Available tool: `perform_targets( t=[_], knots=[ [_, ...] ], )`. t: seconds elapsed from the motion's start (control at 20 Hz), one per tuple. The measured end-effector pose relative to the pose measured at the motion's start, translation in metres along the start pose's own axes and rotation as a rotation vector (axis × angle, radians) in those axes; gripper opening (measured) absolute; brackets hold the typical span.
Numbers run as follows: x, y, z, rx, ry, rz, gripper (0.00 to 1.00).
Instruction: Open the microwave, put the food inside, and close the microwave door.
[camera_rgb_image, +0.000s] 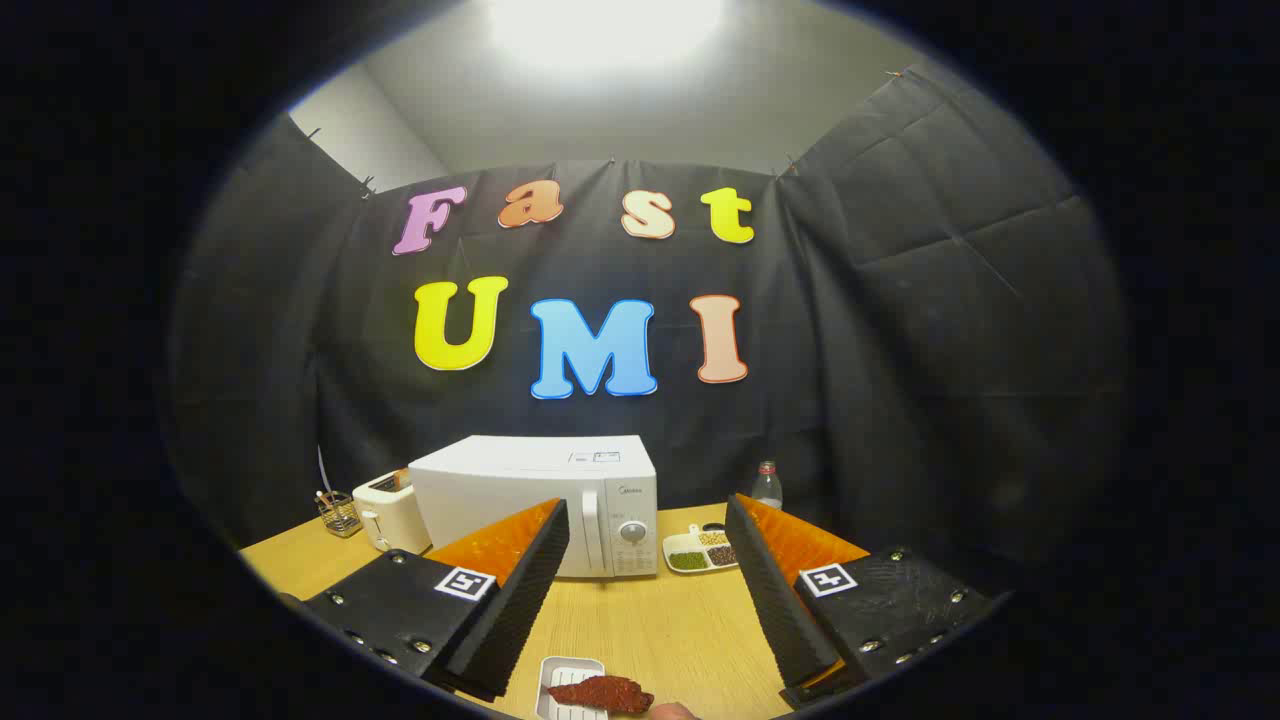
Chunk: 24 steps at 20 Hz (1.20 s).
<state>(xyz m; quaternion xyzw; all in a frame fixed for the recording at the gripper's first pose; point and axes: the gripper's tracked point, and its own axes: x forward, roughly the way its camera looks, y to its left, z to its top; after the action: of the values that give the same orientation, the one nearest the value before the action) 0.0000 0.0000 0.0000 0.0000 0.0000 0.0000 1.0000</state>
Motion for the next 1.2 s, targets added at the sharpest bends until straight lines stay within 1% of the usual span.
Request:
perform_targets(
  t=[0.25, 0.7, 1.05, 1.2],
  knots=[
    [0.005, 0.006, 0.004, 0.002, -0.006, 0.003, 0.95],
    [0.01, 0.032, 0.003, 0.003, -0.002, 0.045, 0.96],
    [0.02, 0.033, 0.008, -0.004, -0.008, 0.051, 0.96],
    [0.035, 0.031, 0.014, -0.001, -0.018, 0.055, 0.96]
  ],
)
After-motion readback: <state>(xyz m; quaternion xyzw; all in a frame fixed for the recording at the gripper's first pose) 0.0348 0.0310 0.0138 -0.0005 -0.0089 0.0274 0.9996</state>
